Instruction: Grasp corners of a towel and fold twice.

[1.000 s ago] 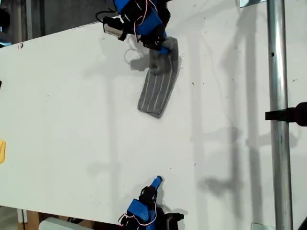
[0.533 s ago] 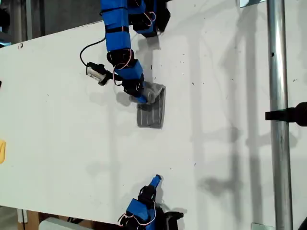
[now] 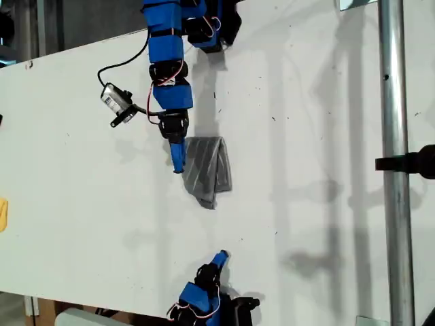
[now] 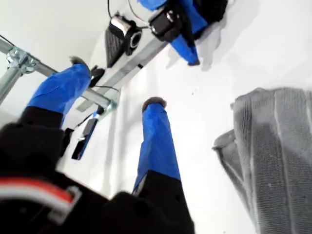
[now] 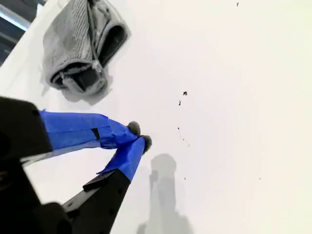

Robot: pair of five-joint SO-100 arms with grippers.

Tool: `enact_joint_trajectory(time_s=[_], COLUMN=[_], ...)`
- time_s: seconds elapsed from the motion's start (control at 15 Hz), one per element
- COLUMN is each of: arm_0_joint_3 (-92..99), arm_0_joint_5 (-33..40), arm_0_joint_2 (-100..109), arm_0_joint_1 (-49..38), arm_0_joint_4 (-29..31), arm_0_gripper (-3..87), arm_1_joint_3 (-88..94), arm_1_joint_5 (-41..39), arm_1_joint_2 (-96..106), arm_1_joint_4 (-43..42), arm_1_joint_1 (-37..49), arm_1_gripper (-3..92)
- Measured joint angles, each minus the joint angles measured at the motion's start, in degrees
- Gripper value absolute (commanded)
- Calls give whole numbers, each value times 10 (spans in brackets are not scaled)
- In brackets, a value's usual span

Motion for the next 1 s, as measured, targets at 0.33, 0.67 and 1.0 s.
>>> enact_joint_trajectory(time_s=[0.33, 0.67, 1.0], arm_0_joint_3=[0, 0, 0], arm_0_joint_5=[-48, 141, 340], arm_0_joint_2=[0, 0, 0], arm_0_joint_1=[-11, -22, -18], arm_0_joint_4=[2, 2, 2], arm_0_gripper=[-1, -4, -4], arm_1_joint_3=[222, 293, 361], arm_1_joint_5=[112, 189, 250], arm_1_joint_2=[272, 617, 691], arm_1_joint_4=[178, 627, 735], arm_1_joint_1=[-20, -61, -114], arm_1_gripper=[-3, -3, 48])
